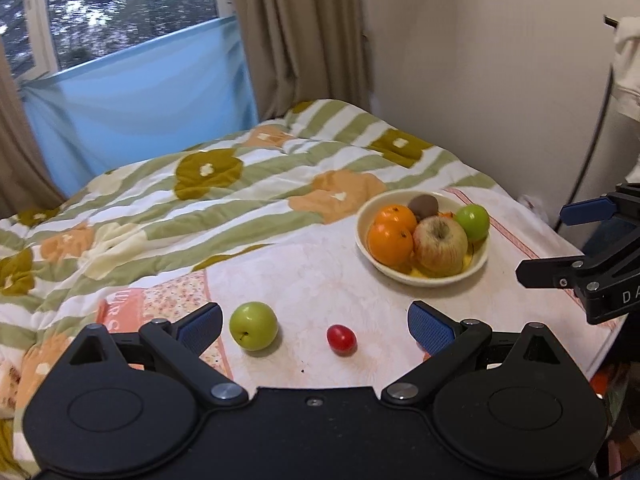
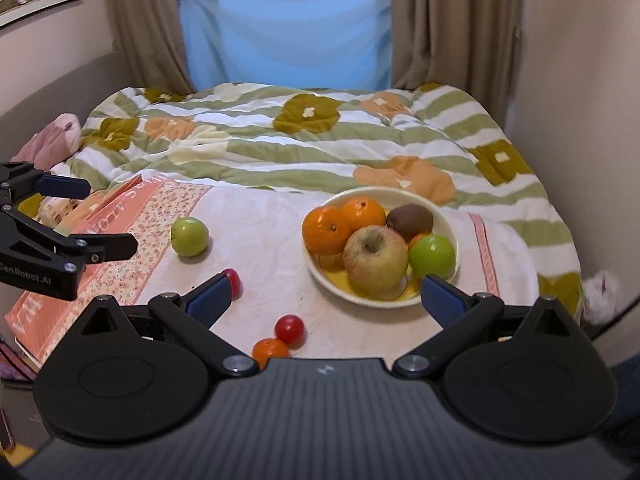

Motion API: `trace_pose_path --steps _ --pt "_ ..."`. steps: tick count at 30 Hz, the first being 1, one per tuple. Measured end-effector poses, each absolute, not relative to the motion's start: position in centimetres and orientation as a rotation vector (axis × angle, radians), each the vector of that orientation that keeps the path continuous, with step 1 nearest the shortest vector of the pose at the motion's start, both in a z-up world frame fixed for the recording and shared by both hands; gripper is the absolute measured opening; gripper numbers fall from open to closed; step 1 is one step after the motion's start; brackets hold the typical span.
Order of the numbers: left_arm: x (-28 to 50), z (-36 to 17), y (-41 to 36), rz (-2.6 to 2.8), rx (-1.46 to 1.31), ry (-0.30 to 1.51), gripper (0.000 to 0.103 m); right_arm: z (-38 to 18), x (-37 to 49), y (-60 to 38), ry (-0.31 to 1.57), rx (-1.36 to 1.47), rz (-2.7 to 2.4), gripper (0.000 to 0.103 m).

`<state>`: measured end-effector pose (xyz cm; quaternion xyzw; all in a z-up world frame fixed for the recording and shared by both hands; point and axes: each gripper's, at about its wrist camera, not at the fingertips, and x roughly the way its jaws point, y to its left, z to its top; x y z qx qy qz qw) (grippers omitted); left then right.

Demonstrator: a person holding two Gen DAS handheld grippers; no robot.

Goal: Organize fruits
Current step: 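Move both tools back toward the cherry tomatoes and mandarin on the cloth, then grasp a red cherry tomato with the left tool while the right tool grasps a mandarin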

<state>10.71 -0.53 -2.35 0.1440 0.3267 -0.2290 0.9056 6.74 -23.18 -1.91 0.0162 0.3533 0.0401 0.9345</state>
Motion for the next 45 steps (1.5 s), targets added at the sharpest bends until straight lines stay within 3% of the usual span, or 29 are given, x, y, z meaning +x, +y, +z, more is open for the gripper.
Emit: trace_pose_path --steps 7,13,27,36,41,45 --pt "12.9 -5.2 0.4 -0.593 0.309 0.693 0.098 -4.5 6.3 -20.0 0.748 0.063 -0.001 0.103" --pt "15.2 -8.5 -0.1 -0.680 0.352 0.722 0.090 -7.2 7.1 -18.3 0.775 0.101 -0.040 0.102" --pt "18.8 -15.5 -2.3 -0.818 0.469 0.787 0.066 -13.4 9.8 -15.5 0.857 0.129 -0.121 0.081" --pt "19.7 -16.3 -3.0 -0.838 0.489 0.772 0.057 -14.8 10.5 -15.2 0.892 0.148 -0.138 0.076" --pt "19.8 -16.7 -3.4 -0.854 0.490 0.769 0.039 -15.2 10.5 -15.2 0.906 0.138 -0.138 0.071" --pt "19.3 -16.7 -3.6 -0.859 0.518 0.752 0.039 -15.3 10.7 -15.4 0.910 0.138 -0.139 0.069"
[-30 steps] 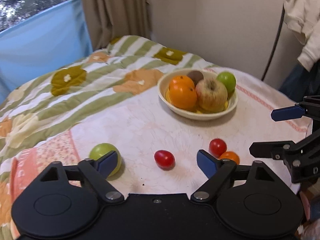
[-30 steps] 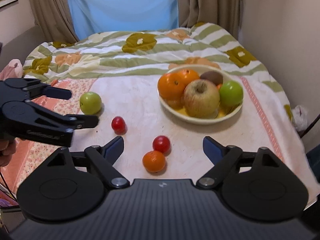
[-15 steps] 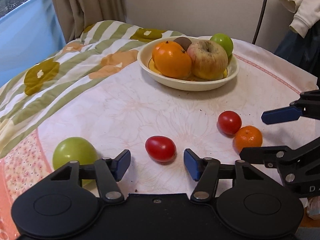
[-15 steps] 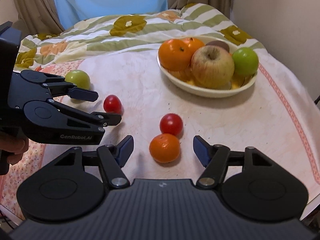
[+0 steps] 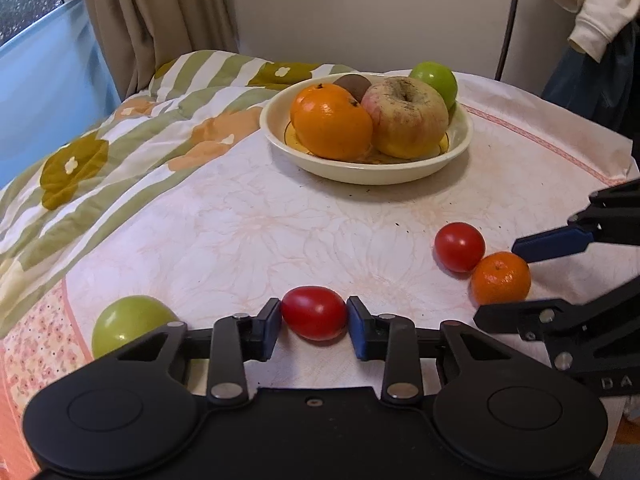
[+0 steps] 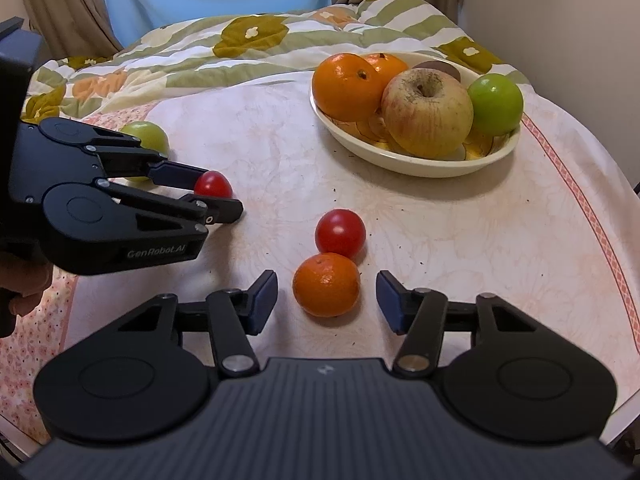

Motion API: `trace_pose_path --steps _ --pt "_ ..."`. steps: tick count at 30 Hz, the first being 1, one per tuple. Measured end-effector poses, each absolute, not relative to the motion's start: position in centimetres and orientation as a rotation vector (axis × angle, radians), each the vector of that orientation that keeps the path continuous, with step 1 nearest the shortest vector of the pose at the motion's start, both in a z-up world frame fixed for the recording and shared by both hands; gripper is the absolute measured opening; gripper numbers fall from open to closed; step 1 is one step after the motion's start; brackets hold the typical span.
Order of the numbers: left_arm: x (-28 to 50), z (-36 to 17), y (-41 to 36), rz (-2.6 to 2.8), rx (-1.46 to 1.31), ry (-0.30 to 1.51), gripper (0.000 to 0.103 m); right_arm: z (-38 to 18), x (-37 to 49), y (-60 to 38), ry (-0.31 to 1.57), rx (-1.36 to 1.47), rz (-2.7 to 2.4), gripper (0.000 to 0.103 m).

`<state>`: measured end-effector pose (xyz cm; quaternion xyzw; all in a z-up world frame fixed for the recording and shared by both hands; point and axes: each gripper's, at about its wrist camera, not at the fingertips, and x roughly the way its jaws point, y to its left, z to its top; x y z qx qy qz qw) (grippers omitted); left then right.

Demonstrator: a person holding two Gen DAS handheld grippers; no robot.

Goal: Organize fruits
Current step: 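Grasp a red cherry tomato with the left tool while the right tool grasps a mandarin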

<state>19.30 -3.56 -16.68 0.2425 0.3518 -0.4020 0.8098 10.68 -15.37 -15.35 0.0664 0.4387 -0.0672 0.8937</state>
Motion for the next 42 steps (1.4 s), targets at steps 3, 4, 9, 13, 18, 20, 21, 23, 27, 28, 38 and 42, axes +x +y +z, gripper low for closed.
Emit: trace_pose_path --steps 3,4,9,13,18,20,21,23,27,28,38,42 --pt "18.9 -16.7 -3.6 -0.859 0.539 0.741 0.039 -15.4 10.7 -15.5 0.910 0.139 -0.139 0.068" --pt "18.8 -16.7 -3.5 -0.856 0.540 0.743 0.039 -15.5 10.8 -15.5 0.911 0.140 -0.140 0.068" --pt "18.5 -16.6 -3.3 -0.831 0.517 0.764 0.039 -15.8 10.9 -15.7 0.920 0.132 -0.124 0.064" --pt "18.0 -16.5 -3.2 -0.821 0.518 0.772 0.039 -16.0 11.0 -15.8 0.926 0.137 -0.109 0.053" --pt "17.8 -16.3 -3.0 -0.803 0.509 0.775 0.039 -16.1 10.9 -15.7 0.922 0.129 -0.105 0.052" --pt "17.7 -16.1 -2.8 -0.794 0.505 0.774 0.039 -16.0 10.9 -15.8 0.922 0.130 -0.099 0.052" --pt "17.6 -16.0 -2.7 -0.788 0.503 0.772 0.039 -16.0 10.8 -15.9 0.922 0.133 -0.096 0.052" --pt "17.4 -15.6 -2.6 -0.779 0.500 0.770 0.039 -15.9 10.6 -15.9 0.919 0.134 -0.093 0.052" --pt "16.9 -14.9 -2.5 -0.768 0.488 0.765 0.039 -15.3 10.1 -15.9 0.910 0.127 -0.080 0.052" --pt "16.8 -14.6 -2.5 -0.766 0.484 0.764 0.039 -15.1 10.0 -15.9 0.908 0.125 -0.076 0.052" --pt "14.8 -10.8 -3.3 -0.716 0.431 0.743 0.039 -12.0 8.8 -17.3 0.869 0.116 -0.060 0.052" --pt "14.2 -9.0 -4.1 -0.691 0.406 0.730 0.039 -10.2 8.5 -18.7 0.845 0.099 -0.048 0.052"
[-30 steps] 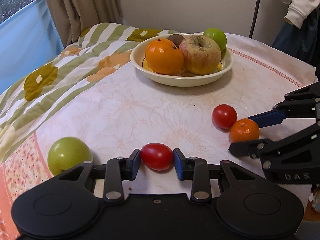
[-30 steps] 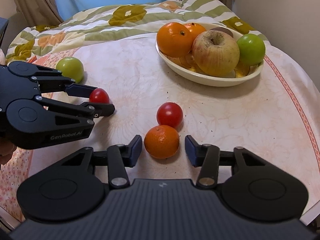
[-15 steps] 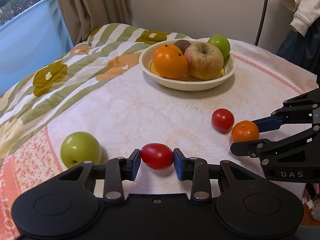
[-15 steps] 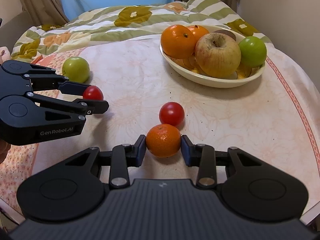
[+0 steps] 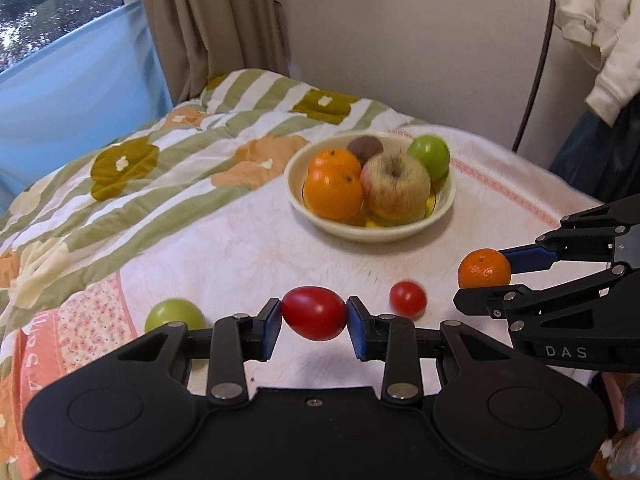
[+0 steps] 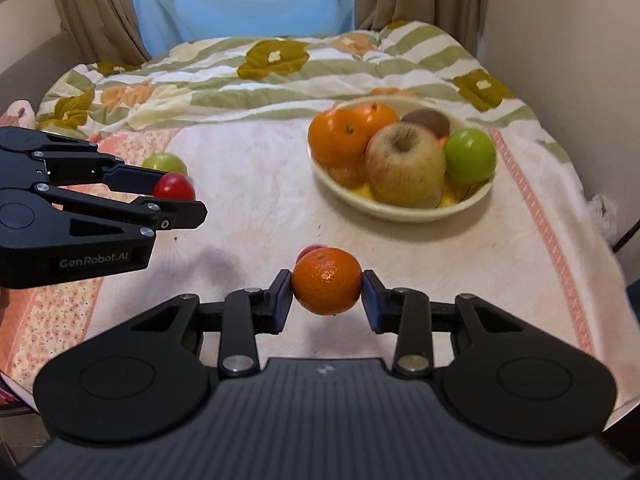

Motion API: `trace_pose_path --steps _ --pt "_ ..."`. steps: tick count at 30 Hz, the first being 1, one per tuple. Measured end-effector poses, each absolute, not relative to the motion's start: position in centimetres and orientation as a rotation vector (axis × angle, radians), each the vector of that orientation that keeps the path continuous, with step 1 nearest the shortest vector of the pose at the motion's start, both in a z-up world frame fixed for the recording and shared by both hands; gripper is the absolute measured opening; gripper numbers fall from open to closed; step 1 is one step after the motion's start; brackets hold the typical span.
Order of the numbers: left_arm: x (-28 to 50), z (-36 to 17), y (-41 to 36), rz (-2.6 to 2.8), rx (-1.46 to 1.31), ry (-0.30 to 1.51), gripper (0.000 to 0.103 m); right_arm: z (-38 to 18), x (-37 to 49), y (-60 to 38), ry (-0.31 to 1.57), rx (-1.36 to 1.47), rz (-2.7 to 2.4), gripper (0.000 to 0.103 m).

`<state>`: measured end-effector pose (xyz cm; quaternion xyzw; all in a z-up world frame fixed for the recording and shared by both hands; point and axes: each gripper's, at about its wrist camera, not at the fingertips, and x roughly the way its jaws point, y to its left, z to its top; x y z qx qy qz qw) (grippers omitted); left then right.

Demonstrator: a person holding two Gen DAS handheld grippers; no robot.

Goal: Organize fruits
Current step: 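Carry the tomato in the left tool while the right tool carries the mandarin over the bowl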

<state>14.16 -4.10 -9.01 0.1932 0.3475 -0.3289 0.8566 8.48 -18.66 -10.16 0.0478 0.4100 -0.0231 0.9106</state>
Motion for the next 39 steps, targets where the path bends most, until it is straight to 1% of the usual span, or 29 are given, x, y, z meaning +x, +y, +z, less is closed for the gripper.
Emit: trace_pose_path --steps 14,22,28,39 --pt "14.5 -3.9 -10.5 -0.636 0.342 0.665 0.039 -4.5 10.6 -27.3 0.767 0.056 -0.011 0.052" --pt "17.0 -3.0 -15.2 -0.602 0.333 0.647 0.039 -2.7 14.6 -33.6 0.733 0.000 0.061 0.052" --pt "19.7 -4.0 -18.8 -0.573 0.335 0.664 0.039 -3.3 18.0 -36.9 0.735 -0.033 0.135 0.052" --pt "23.7 -9.1 -24.4 -0.527 0.386 0.756 0.039 -7.0 23.4 -41.0 0.789 -0.018 0.236 0.052"
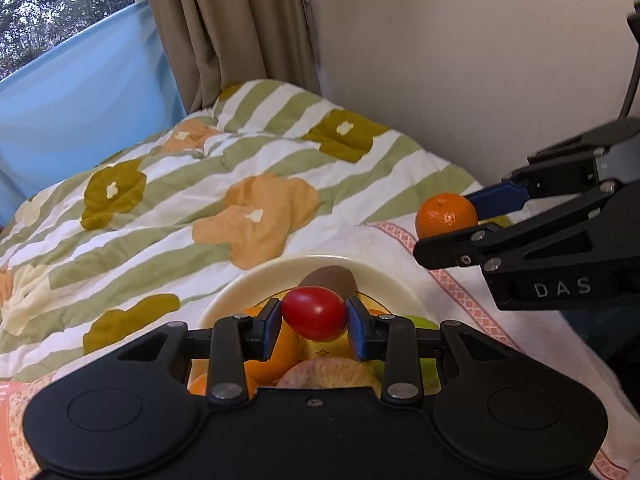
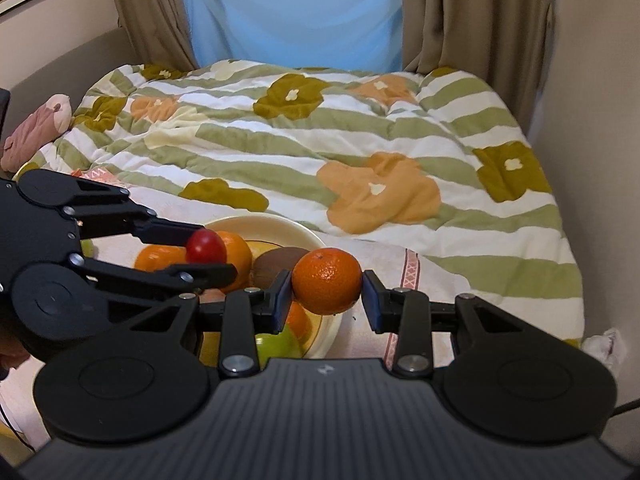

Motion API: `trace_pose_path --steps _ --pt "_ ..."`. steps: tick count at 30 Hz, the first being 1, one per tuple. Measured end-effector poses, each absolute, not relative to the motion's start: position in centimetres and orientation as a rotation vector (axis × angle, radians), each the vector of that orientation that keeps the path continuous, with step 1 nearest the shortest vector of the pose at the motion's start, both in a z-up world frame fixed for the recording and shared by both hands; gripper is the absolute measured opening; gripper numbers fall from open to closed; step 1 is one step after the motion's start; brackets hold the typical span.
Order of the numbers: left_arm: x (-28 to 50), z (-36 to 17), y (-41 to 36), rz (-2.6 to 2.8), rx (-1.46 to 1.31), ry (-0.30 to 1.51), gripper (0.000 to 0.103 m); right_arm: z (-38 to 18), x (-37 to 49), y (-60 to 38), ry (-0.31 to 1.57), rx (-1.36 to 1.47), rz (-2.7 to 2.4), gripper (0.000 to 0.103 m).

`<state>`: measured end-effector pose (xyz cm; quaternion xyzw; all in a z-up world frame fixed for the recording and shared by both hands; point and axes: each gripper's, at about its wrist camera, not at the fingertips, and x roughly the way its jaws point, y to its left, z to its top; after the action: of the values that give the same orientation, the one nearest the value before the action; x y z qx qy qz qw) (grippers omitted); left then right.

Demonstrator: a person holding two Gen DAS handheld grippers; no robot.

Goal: Organize fruits
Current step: 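Carry the tomato in the left tool while the right tool carries the mandarin over the bowl, then open the left tool releasing the tomato while the right tool releases the mandarin into the bowl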

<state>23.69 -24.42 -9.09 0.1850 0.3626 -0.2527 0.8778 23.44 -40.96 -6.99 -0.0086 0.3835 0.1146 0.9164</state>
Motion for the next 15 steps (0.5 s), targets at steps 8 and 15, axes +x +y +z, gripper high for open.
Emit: trace_pose_path --steps 8,15 --pt "23.6 -9.9 -24.9 -0.479 0.393 0.748 0.084 -8.8 25.6 -42.2 0.815 -0.004 0.279 0.052" --pt "22.5 -8.5 -23.2 -0.425 0.350 0.744 0.086 -8.9 26.2 -41.6 0.831 -0.018 0.326 0.052"
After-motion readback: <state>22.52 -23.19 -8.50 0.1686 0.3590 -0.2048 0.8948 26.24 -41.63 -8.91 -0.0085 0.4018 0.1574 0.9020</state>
